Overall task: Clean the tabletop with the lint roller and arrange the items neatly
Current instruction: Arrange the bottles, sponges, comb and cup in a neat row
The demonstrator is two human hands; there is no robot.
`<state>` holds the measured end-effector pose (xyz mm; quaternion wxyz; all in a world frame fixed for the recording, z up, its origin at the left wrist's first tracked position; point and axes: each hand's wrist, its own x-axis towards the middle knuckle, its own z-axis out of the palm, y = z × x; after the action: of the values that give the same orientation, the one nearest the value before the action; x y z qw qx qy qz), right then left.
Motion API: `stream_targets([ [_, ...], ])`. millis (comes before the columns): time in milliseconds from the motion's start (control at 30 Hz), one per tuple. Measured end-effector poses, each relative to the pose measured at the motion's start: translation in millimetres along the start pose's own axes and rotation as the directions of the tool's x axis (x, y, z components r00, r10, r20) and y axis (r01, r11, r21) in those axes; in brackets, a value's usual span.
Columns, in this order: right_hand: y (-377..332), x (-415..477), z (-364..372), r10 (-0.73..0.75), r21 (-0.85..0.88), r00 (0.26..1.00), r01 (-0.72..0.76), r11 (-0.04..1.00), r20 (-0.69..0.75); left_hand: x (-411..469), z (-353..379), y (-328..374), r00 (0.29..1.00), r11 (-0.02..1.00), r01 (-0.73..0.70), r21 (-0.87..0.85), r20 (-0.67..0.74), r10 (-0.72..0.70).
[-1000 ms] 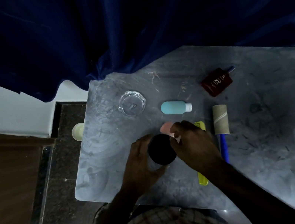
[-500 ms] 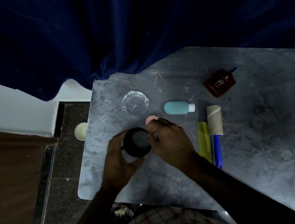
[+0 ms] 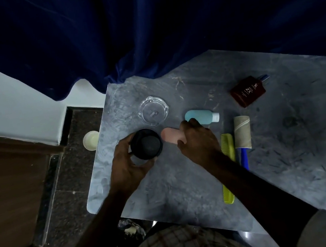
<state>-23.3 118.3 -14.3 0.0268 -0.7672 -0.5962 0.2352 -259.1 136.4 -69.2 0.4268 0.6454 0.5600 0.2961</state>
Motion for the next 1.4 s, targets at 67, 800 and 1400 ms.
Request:
stream_targets([
  [67, 1, -1, 2, 0.009, -0.002, 1.000, -0.009, 1.000, 0.011, 1, 0, -2, 1.000, 1.000, 0.000, 0.011, 0.001, 0.000],
  [800, 50, 21, -26, 0.039, -0.147, 0.991, -0.059, 0.987, -0.132, -40, -27, 65, 0.961, 0.951, -0.272, 0.145, -0.004, 0.275],
  [1400, 85, 23, -19, 0.019, -0.151, 0.997, -0.031, 0.988, -0.080, 20, 119, 123, 0.827, 0.422, -0.420, 0.803, 0.530, -0.185],
])
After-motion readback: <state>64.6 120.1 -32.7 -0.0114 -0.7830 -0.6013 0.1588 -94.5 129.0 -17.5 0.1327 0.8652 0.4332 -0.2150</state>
